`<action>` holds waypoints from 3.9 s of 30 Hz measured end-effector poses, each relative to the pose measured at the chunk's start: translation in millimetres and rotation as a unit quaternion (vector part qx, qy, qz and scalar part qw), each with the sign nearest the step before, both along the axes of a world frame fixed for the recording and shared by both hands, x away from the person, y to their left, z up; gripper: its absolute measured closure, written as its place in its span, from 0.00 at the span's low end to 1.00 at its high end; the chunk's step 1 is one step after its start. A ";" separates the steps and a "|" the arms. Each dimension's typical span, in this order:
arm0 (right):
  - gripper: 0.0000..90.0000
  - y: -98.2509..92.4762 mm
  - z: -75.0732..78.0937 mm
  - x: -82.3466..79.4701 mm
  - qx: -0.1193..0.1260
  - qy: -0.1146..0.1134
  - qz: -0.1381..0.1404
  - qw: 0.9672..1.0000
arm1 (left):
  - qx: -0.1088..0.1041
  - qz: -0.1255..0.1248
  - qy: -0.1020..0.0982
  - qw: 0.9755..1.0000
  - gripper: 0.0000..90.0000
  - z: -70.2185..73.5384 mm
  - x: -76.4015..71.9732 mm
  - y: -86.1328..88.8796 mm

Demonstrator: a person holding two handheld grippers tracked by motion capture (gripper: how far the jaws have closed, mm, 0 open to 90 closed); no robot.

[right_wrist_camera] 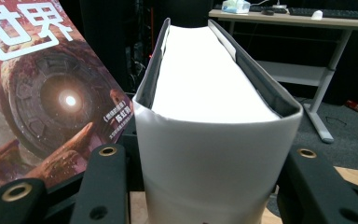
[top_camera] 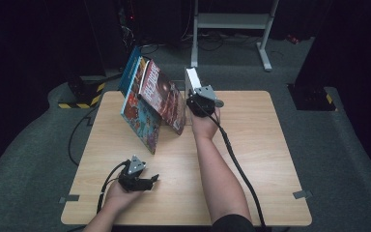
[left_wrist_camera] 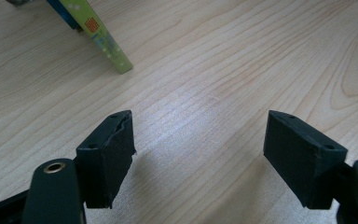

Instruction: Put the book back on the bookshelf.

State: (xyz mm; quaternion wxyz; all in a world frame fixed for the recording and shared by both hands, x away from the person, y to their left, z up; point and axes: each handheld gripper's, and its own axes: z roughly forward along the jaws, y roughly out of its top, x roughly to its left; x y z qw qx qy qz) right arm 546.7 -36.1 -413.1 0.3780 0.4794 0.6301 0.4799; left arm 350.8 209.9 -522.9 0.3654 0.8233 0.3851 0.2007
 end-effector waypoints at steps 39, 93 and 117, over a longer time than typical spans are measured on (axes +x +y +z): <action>0.35 -28.4 12.0 -31.7 0.022 0.024 0.012 0.999 | 0.004 -0.001 0.001 1.000 0.27 -0.1 1.2 0.5; 0.56 -18.8 -13.9 -39.2 0.009 0.039 0.001 0.999 | 0.000 -0.001 0.007 1.000 0.28 -0.9 0.2 -1.3; 0.38 -23.1 -8.9 -42.0 0.019 0.049 0.015 0.998 | 0.008 -0.007 0.003 1.000 0.28 -0.8 0.6 -1.1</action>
